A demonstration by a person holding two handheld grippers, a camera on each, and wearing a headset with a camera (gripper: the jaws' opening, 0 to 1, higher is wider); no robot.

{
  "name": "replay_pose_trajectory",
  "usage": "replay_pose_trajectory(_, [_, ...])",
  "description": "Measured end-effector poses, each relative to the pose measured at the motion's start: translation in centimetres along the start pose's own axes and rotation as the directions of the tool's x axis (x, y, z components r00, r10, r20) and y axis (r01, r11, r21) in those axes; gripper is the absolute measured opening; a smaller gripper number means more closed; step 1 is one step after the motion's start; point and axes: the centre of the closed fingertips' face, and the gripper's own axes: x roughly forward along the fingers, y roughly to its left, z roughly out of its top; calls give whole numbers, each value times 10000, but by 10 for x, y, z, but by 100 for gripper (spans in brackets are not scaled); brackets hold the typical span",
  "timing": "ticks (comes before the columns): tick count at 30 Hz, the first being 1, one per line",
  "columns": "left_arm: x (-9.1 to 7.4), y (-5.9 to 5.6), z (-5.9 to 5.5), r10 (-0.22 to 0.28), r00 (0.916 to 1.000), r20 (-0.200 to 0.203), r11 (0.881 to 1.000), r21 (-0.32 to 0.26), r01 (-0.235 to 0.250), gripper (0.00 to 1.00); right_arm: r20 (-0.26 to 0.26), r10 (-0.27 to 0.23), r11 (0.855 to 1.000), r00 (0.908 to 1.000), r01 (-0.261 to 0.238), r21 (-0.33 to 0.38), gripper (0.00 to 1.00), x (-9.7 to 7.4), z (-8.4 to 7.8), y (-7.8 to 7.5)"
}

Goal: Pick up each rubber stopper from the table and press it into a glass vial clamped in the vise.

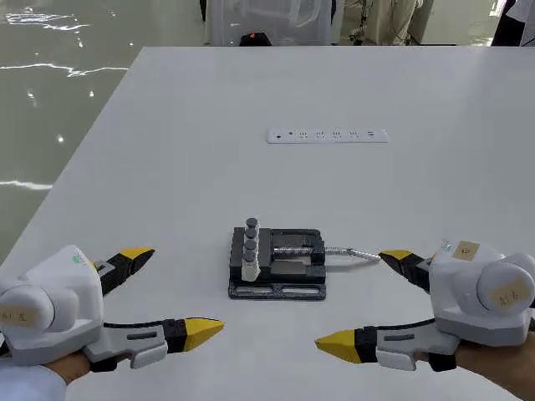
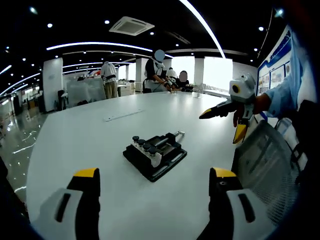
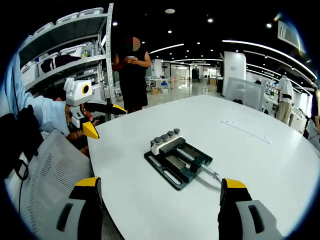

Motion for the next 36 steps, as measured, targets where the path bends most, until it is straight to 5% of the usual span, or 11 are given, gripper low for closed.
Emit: replay_pose_trajectory(36, [-5, -8, -6, -230, 9996, -182, 9997, -37, 230, 87, -236, 63, 9999, 9997, -65, -88, 99, -3, -5, -4])
